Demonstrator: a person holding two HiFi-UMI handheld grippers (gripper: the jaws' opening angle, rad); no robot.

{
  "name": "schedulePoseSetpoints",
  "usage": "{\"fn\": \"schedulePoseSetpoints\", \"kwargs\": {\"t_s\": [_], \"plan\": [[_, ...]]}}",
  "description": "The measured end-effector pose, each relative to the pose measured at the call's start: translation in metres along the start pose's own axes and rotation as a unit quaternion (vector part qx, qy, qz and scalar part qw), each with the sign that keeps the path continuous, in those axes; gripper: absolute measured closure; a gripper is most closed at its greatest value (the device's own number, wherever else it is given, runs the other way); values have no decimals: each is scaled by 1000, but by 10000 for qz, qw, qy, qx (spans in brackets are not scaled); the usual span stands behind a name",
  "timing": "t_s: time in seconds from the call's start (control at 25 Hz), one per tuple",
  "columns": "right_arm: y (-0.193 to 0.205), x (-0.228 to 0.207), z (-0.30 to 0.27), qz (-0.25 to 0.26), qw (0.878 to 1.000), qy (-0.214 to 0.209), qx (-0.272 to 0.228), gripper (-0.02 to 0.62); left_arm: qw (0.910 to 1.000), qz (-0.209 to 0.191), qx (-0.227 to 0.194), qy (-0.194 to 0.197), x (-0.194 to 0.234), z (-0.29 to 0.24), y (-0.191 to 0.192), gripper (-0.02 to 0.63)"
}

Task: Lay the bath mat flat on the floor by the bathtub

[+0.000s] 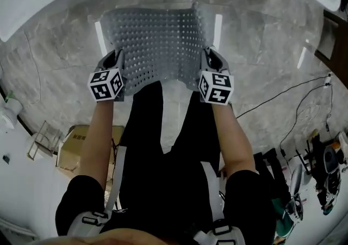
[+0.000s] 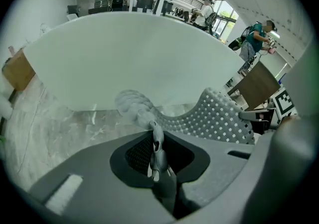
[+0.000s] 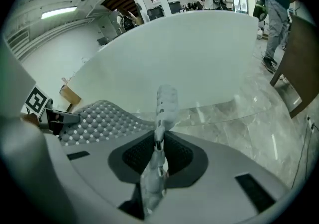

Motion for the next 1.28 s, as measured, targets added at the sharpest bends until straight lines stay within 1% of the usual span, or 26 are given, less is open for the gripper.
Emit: {"fn": "schedulePoseSetpoints", "kwargs": {"t_s": [0.12,0.24,0.36,0.44,0.56,0.68,0.8,0.88,0.96,1.12,1.2,1.28], "plan": [[23,-15,-50,38,9999,124,79,537,10000,-19,6,-52,27,-47,19,552],[40,-29,-96,42,9994,271,225,537,9994,154,156,-254,55,-85,44,549],[42,-43,-146,88,9981,469,387,537,9981,312,283,-439,83,-119,55,546],[41,-48,-173,110,9970,545,545,537,9975,312,352,-534,101,-135,56,545],[40,-50,-203,266,9955,529,739,535,9970,111,450,-616,121,-151,56,537],[46,-59,-223,393,9940,590,833,532,9970,-63,448,-622,134,-169,57,529],[61,-73,-241,257,9922,823,905,528,9961,-129,506,-716,152,-191,68,522],[77,-84,-251,145,9895,986,1045,523,9948,-220,633,-769,163,-204,81,518],[94,-93,-259,155,9862,1115,1210,522,9924,-392,823,-828,173,-215,97,515],[122,-111,-273,351,9812,1263,1417,522,9842,-703,1159,-1143,192,-235,123,515],[133,-117,-283,565,9806,1201,1441,522,9813,-742,1223,-1286,201,-242,132,515],[141,-125,-293,808,9777,1169,1544,522,9805,-752,1238,-1330,208,-251,139,515]]}}
Point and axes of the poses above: the fingertips, and each gripper's own axes: z backward along the fingers, x to its left, y out of its underside, the point moved 4 cm from there along z, backward along the fingers, and after that the axes turned 10 degrees about -x, right-handed, at the moved point
